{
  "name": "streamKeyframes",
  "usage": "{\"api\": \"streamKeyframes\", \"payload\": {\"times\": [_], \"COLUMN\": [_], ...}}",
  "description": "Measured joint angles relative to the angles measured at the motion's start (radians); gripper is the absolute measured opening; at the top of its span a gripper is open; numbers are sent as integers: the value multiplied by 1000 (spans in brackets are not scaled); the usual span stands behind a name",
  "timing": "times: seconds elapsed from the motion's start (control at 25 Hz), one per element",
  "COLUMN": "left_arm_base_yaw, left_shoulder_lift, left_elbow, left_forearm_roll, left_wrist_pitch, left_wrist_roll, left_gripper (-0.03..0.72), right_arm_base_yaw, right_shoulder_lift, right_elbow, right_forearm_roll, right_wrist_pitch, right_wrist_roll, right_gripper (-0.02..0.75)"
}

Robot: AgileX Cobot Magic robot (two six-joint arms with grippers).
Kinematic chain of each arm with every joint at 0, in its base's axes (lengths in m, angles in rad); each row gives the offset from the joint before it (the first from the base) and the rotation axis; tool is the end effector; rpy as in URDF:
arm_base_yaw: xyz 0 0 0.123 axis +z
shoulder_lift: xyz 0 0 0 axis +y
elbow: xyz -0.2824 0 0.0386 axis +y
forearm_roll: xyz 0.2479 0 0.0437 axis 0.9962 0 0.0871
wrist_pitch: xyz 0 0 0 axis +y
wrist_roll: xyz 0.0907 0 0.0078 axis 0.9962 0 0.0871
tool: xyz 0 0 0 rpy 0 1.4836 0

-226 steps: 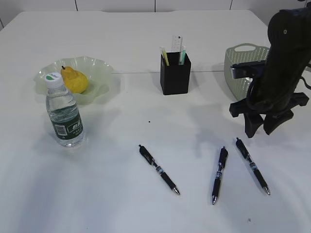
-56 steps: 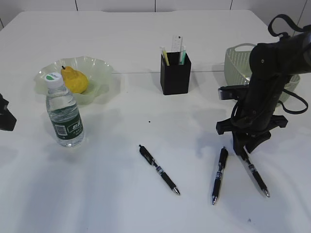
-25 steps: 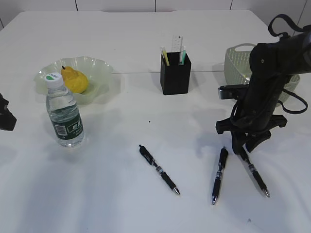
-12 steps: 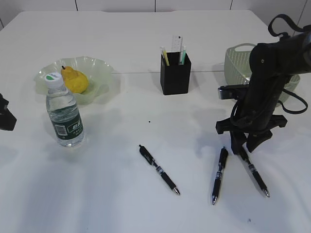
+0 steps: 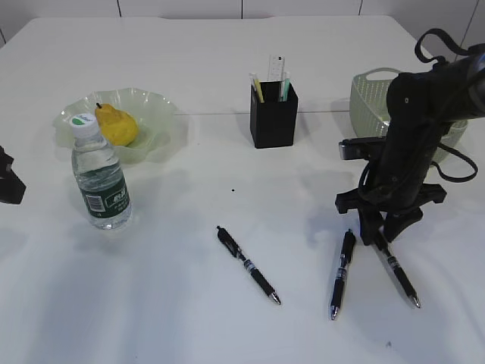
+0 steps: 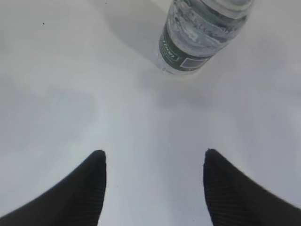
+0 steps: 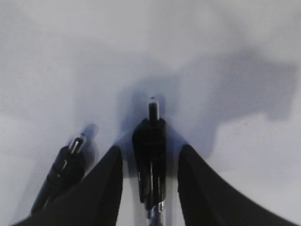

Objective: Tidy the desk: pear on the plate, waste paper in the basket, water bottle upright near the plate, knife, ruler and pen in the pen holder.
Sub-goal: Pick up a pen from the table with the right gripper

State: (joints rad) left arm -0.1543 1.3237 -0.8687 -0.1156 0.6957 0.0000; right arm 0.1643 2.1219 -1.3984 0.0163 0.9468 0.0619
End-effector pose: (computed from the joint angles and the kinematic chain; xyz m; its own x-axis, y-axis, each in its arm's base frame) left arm 0.2504 -0.0458 0.2573 -0.8755 0.0466 -0.4810 0.1117 0.9879 -0.1076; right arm 0.3887 0.0657 0.1210 -0.9956 -0.0927 0.0132 -0.0926 0.9956 0.0123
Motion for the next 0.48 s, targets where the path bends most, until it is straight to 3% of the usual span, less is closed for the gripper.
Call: {"api": "streamKeyframes", "payload": {"times": [0.24,0.48], "left_arm_base_yaw": [0,0], "left_shoulder_lift": [0,0], "left_elbow": [0,0], "left_forearm_roll": [0,0], "left_wrist_pitch": [0,0], "left_wrist_roll": [0,0], "left_gripper": [456,456], "right_arm_base_yaw": [0,0], "right_shoulder_lift": [0,0], "right_elbow": [0,0], "right_forearm_roll": [2,2], "right_wrist_pitch": [0,0], "right_wrist_roll": [0,0], "right_gripper": [143,102]}}
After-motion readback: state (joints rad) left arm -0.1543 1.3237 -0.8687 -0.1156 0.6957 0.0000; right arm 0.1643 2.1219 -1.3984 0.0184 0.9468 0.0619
